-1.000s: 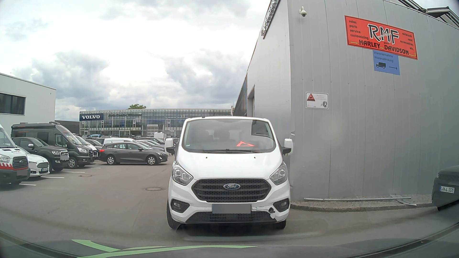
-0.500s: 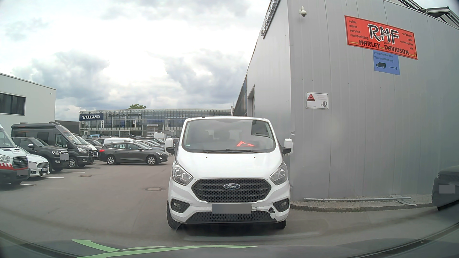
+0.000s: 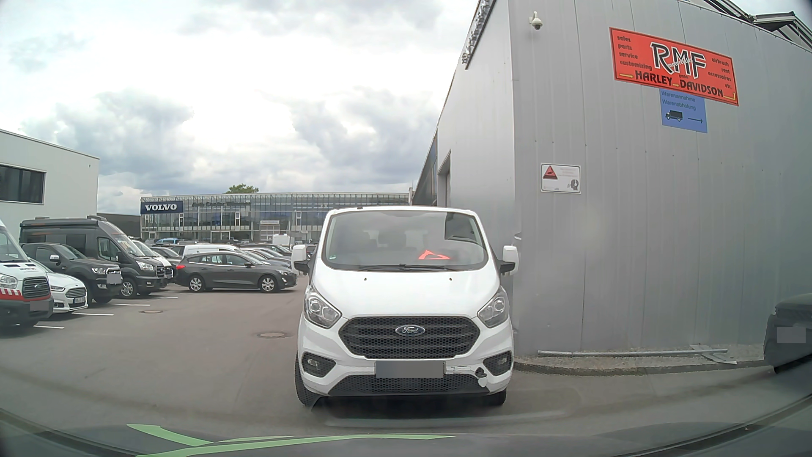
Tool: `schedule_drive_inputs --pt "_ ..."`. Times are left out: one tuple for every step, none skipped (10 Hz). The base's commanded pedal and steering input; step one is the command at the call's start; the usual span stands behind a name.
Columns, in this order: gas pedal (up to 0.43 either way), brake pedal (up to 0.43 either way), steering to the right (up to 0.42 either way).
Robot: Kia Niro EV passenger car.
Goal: Follow the waypoints while adhering to traffic rules and regulations
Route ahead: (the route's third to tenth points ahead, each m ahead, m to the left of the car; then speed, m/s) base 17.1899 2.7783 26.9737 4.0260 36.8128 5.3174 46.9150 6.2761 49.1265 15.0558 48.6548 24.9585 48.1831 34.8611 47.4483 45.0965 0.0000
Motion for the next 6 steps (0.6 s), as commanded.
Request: schedule_drive_inputs --pt "0.000 0.482 -0.462" --pt "0.000 0.482 -0.462" --pt "0.000 0.482 -0.462" --pt "0.000 0.482 -0.462" --pt "0.000 0.482 -0.462" --pt "0.000 0.482 -0.462"
